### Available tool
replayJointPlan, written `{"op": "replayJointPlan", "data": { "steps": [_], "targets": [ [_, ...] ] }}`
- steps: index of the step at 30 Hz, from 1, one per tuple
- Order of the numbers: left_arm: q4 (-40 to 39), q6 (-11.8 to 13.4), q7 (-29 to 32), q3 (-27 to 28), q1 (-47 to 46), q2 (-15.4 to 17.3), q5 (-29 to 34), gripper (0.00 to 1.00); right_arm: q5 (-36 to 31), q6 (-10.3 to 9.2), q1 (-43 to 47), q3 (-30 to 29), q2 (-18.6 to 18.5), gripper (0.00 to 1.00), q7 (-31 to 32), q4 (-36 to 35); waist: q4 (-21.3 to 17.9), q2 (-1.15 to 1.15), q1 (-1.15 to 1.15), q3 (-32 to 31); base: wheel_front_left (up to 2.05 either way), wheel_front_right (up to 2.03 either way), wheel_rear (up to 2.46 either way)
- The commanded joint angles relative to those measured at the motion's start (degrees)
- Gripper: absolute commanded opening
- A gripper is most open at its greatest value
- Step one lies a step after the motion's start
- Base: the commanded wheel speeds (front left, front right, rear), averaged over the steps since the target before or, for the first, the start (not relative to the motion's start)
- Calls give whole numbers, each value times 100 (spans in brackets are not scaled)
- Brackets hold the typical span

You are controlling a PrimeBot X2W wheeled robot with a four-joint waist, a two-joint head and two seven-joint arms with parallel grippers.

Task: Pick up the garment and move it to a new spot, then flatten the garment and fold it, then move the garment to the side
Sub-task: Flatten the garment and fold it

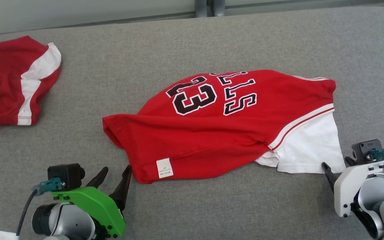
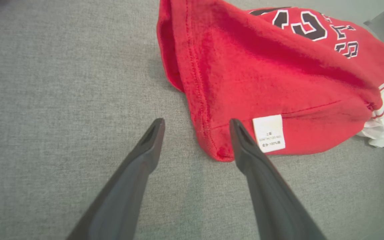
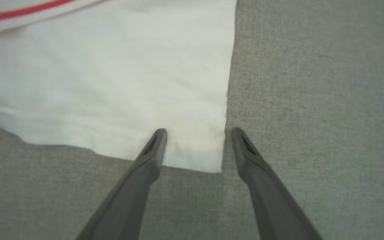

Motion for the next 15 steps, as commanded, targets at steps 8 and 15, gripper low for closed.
{"op": "replayJointPlan", "data": {
  "steps": [8,15],
  "targets": [
    [222,52,129,35,-252,-143,-285,100,179,-7,-180,78,43,100,58,563,45,39,0,565,0,0,0],
    [360,-15,128,-101,-333,-210,-350,100,176,-12,-254,157,147,100,-35,918,17,39,0,644,0,0,0]
  ]
}}
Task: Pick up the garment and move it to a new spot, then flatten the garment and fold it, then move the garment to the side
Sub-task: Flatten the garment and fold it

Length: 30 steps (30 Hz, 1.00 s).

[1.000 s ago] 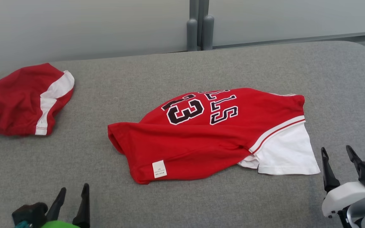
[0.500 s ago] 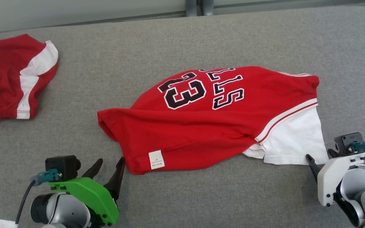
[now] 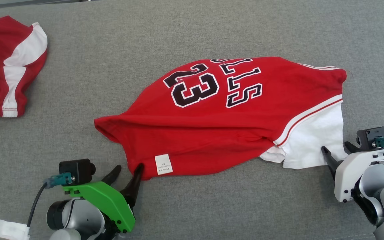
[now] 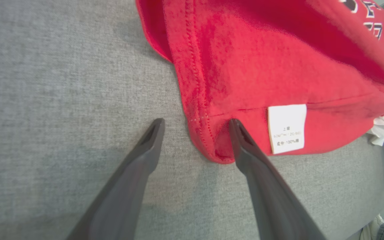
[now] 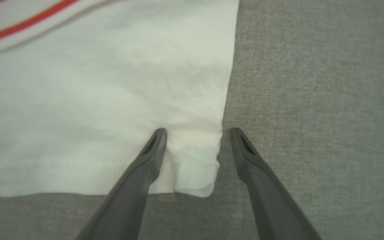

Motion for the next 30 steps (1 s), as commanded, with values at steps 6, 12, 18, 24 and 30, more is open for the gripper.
{"op": "replayJointPlan", "data": {
  "steps": [6,12,18,24,30],
  "targets": [
    [121,-110,-62,-156,-93,-46,0,42,12,-25,109,194,138,100,107,544,-66,39,0,-31,0,0,0],
    [167,-201,-196,-239,-136,-53,7,0,65,-21,137,276,113,16,77,595,-112,39,0,-85,0,0,0],
    [-231,-245,-322,-163,38,18,-101,0,409,-15,176,337,63,0,-67,231,-169,39,0,-207,0,0,0],
    [-1411,-264,-129,62,500,187,-500,0,880,-13,323,208,-167,0,7,-644,-209,39,0,-378,0,0,0],
    [-2481,-195,41,386,848,291,-972,0,1530,-14,602,-71,-168,0,156,-1641,-219,39,0,-537,0,0,0]
  ]
}}
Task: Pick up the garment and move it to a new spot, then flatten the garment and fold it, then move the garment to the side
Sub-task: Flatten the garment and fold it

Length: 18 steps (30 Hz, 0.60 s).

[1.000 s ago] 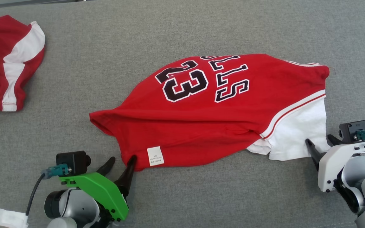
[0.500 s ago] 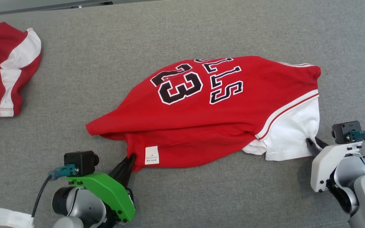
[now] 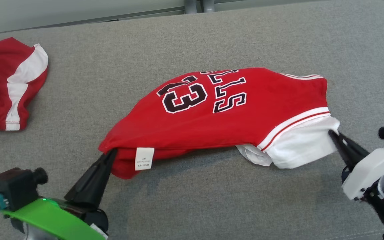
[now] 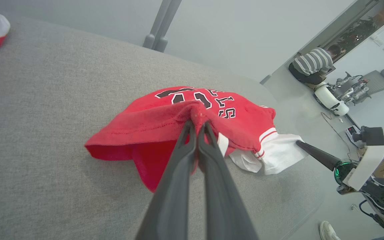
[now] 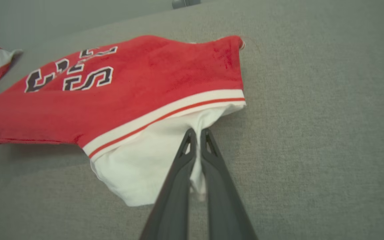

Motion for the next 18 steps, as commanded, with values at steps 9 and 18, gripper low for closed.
{"op": "replayJointPlan", "data": {
  "steps": [9,18],
  "targets": [
    [-1642,288,563,1009,-518,503,-976,0,1768,1,-713,-1551,76,0,369,-2580,-15,39,0,-97,0,0,0],
    [-216,412,1385,1201,-3760,1544,-1201,0,841,2,-4273,-1612,749,0,1384,-1893,171,39,0,1077,0,0,0]
  ]
}}
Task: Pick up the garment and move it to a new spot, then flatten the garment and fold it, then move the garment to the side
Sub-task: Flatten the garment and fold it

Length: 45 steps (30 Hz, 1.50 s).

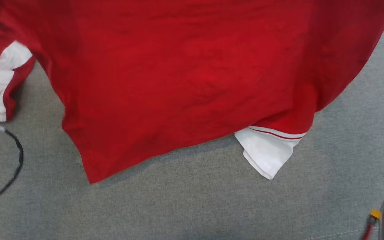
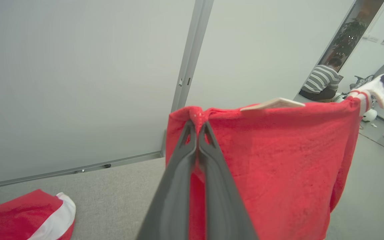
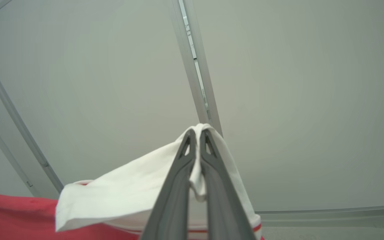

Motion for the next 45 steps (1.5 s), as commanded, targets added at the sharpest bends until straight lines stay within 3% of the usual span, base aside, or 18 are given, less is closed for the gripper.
{"op": "replayJointPlan", "data": {
  "steps": [1,4,7,12,15,20,24,31,35,40,44,45],
  "targets": [
    [450,-65,33,-189,-627,84,119,0,-380,3,-670,46,142,0,10,319,230,39,0,799,0,0,0],
    [1632,-213,-7,-695,-1910,32,437,0,-1192,3,-2000,92,476,0,-289,1252,421,39,0,1121,0,0,0],
    [2868,-394,-423,-1147,-3044,-158,987,0,-1891,3,-3139,50,658,0,-957,2332,600,39,0,1299,0,0,0],
    [4671,-648,-2006,-1590,-4485,-530,1881,0,-2938,3,-4339,109,746,0,-2327,3835,776,39,0,1180,0,0,0],
    [5421,-750,-2927,-1720,-5126,-640,2121,0,-3094,3,-4901,280,759,0,-2932,4531,718,39,0,1251,0,0,0],
    [6223,-829,-4287,-2239,-5523,-523,2451,0,-3027,2,-5305,561,757,0,-3684,5232,633,39,0,1407,0,0,0],
    [6429,-833,-4866,-2828,-5283,-390,2244,0,-2727,3,-5058,794,766,0,-3919,5387,560,39,0,1523,0,0,0],
    [6452,-828,-5543,-4128,-3979,268,1397,0,-1674,1,-2618,1798,279,0,-4007,4543,360,39,0,1493,0,0,0],
    [6211,-827,-5653,-4273,-3086,540,997,0,-1132,2,-890,1719,-27,0,-4049,3669,294,39,0,1309,0,0,0],
    [5407,-828,-5655,-4355,-1724,736,1127,0,-576,3,994,1264,-126,0,-3879,2546,285,39,0,876,0,0,0],
    [4739,-789,-5658,-4211,-653,713,1255,0,-198,2,2467,977,-71,0,-3593,1662,356,39,0,459,0,0,0],
    [4453,-717,-5658,-4079,-56,644,1297,0,-76,3,3180,897,-78,0,-3404,1261,370,39,0,235,0,0,0]
  ]
}}
